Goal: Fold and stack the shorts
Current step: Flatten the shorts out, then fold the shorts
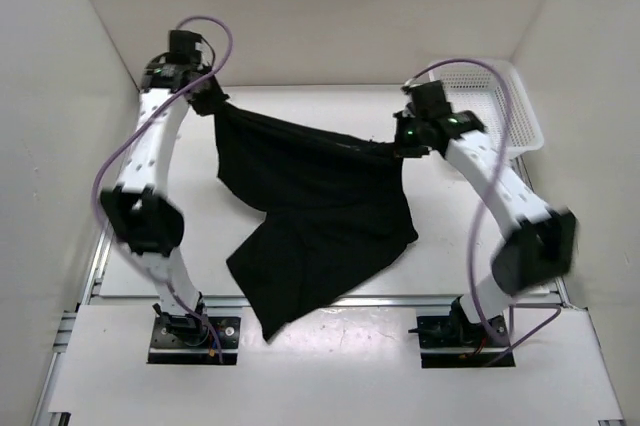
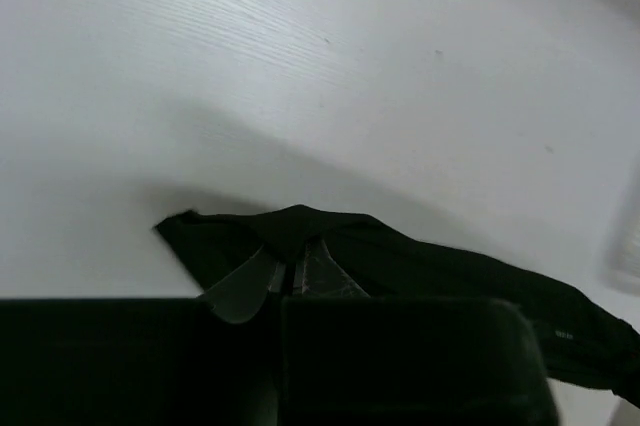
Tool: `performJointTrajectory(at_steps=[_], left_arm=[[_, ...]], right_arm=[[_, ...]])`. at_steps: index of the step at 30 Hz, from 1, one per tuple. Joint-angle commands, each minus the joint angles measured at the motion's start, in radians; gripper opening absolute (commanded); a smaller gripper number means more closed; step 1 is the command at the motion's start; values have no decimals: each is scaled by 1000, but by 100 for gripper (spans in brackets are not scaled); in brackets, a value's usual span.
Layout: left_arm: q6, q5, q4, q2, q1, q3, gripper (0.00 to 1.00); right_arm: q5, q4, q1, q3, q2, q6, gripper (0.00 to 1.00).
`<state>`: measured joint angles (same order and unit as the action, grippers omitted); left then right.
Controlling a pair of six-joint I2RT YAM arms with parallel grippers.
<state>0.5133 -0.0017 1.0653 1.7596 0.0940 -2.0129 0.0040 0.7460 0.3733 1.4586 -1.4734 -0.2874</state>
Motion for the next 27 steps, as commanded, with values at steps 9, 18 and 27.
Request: performJointTrajectory(at_steps=[9,18,27], left_arm=[[-90,-81,50,547,-73,-527,10],[-99,-37,7,434,-83,-391,10],[-55,-26,42,-22,-37,3,10]], right_arm=[[90,-50,-91,515,-707,25,0],[24,-33,-112,498,-664,16,0],[11,-71,-103,280,-474,-15,0]])
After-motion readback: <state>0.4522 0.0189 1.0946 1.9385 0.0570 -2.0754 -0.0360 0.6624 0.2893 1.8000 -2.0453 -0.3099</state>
